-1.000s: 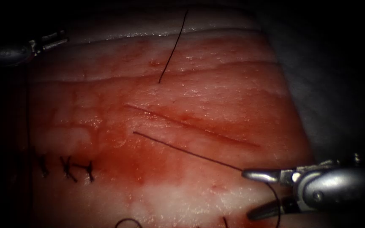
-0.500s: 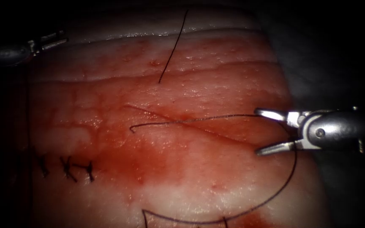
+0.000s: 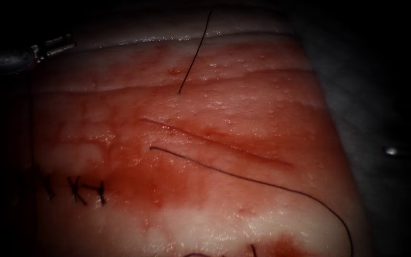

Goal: Wound Closure
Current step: Use the right hand to pull the suture through the skin until only a short tail remains.

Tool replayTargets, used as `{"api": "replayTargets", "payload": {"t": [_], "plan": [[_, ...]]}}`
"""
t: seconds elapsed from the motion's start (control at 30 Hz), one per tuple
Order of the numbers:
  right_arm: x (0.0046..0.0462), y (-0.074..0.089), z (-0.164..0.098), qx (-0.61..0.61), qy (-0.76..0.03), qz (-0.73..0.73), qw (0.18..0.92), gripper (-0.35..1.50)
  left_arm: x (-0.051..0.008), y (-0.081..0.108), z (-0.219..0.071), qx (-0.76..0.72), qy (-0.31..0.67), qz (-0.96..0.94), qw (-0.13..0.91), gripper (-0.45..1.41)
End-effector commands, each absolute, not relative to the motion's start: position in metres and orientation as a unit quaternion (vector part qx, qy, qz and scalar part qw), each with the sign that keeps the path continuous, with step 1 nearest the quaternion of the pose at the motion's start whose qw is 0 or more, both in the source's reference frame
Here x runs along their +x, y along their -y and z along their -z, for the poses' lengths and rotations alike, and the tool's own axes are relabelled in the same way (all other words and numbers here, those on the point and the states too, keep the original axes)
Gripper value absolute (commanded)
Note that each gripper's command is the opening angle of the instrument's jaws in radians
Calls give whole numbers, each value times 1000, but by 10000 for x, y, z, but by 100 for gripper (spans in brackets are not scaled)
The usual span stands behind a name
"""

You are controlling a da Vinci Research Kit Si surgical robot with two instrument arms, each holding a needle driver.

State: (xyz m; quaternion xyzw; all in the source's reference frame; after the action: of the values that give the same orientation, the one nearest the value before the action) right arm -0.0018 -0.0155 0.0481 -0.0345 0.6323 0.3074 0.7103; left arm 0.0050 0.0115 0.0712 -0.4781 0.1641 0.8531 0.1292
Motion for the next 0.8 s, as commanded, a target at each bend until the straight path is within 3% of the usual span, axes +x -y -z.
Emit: {"api": "replayTargets", "payload": {"t": [0.03, 0.17, 0.33, 0.47, 0.5, 0.6, 0.67, 0.8], "plan": [[-34, 154, -489, -31, -623, -306, 719, 148, 45, -119, -718, -479, -165, -853, 129, -45], [-43, 146, -495, -27, -593, -300, 747, 145, 45, -119, -718, -478, -165, -853, 129, -45], [-11, 126, -512, -10, -596, -280, 752, 142, 44, -119, -718, -478, -165, -853, 129, -45], [47, 112, -529, 3, -592, -234, 771, 138, 44, -119, -718, -478, -165, -853, 129, -45], [74, 108, -536, 10, -590, -214, 778, 131, 44, -119, -718, -478, -165, -853, 129, -45], [103, 104, -544, 29, -596, -193, 779, 118, 44, -119, -718, -479, -165, -852, 128, -45], [127, 101, -553, 46, -599, -178, 780, 98, 44, -119, -717, -479, -165, -852, 128, -45], [190, 112, -584, 51, -613, -145, 775, 94, 44, -118, -717, -479, -165, -853, 128, -45]]}}
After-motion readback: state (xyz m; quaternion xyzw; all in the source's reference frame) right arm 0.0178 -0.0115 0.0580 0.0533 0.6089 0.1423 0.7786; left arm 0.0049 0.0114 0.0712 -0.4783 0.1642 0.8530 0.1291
